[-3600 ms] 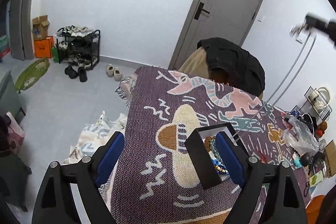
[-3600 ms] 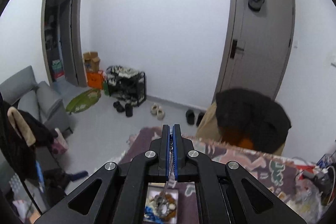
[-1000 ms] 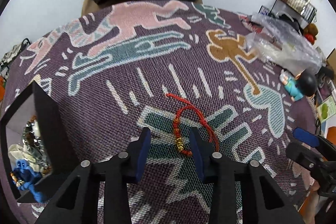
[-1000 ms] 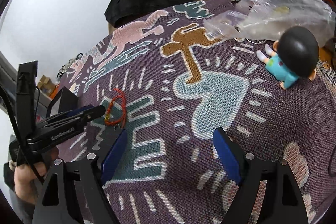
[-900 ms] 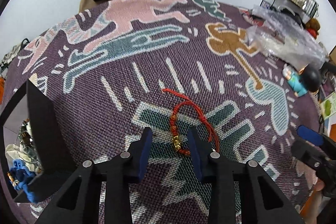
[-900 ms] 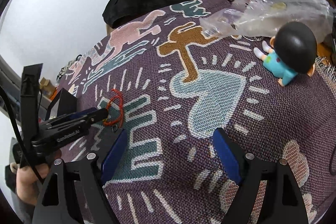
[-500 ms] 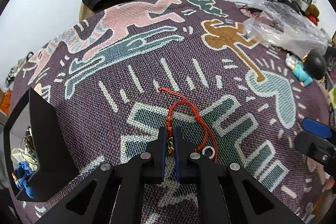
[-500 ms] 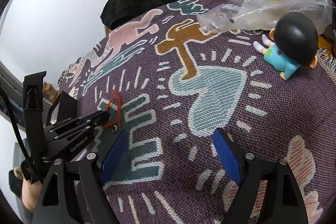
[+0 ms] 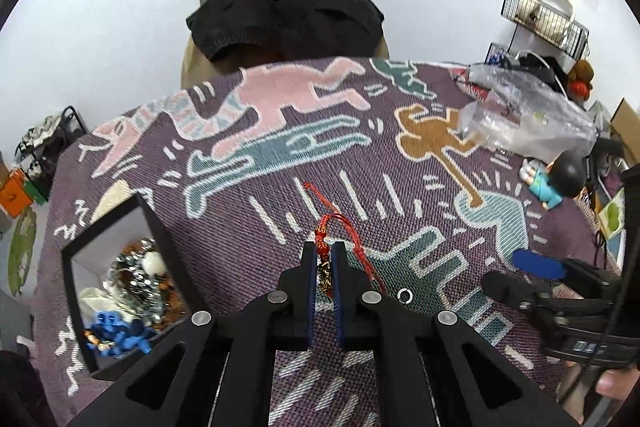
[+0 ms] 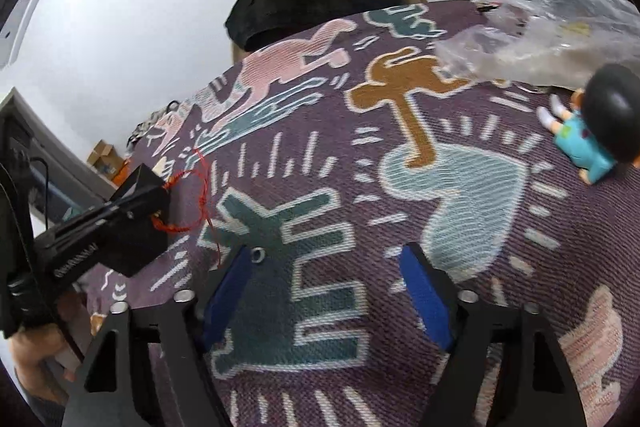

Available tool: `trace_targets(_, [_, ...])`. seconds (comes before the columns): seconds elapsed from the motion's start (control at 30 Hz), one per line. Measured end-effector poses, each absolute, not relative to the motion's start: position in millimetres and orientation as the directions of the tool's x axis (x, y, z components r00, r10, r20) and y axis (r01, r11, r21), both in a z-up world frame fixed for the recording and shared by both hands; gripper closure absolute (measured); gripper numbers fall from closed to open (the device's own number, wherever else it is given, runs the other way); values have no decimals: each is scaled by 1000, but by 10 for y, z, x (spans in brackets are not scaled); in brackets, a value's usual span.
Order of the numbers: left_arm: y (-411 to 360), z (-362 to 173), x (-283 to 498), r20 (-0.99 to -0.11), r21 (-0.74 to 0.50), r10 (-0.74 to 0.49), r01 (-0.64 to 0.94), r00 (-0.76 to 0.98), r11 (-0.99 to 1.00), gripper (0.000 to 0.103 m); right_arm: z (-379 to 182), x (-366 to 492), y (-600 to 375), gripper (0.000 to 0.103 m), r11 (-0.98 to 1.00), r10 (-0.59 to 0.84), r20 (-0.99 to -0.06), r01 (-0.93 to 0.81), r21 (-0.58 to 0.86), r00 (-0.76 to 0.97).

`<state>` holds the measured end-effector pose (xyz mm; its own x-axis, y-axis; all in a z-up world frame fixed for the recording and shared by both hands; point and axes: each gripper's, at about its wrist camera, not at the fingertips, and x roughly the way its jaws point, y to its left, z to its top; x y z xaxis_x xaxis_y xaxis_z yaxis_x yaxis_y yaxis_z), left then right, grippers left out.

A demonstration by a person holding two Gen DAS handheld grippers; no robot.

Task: Organize jewelry
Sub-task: 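Grasp the red string charm bracelet with the left tool, then carry the red bracelet toward the box with the left tool while the right tool grasps the small silver ring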

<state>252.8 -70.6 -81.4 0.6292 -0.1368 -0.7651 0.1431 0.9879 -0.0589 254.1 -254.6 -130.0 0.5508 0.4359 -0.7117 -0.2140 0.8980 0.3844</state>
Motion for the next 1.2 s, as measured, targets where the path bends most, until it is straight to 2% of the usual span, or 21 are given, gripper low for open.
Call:
trace_targets(0.2, [-544,-704,2465,-746,-72,-138,126,651,989,96,-1352,2618,-2307,53,891,454,-735,-273,364,504])
trace_targets(0.4, [-341,-651,2434,-738,-87,-128,94,663,992,96,-1396,2711,-2002,63,892,434,-780,-335,302,452])
trace_targets(0.63, [-93,-593,2341,-723,-122,-131,62,678,991,96,-1424,2771,-1738,66,900,368,-831,-383,206,417])
trace_targets(0.77, [21,-559,2279,-713,-135,-132,50,688,990,96,-1470,2799,-1617,76,909,316,-853,-389,147,417])
trace_targets(0.87, [116,-523,2222,-702,-148,-133,39,700,988,96,-1469,2806,-1557,78,915,282,-858,-389,106,430])
trace_targets(0.97, [215,-493,2162,-693,-161,-132,27,709,987,96,-1465,2811,-1542,87,925,243,-865,-374,69,440])
trace_targets(1.2, [430,-400,2066,-670,-185,-126,-1,731,983,96,-1412,2689,-1456,89,914,257,-852,-401,61,457])
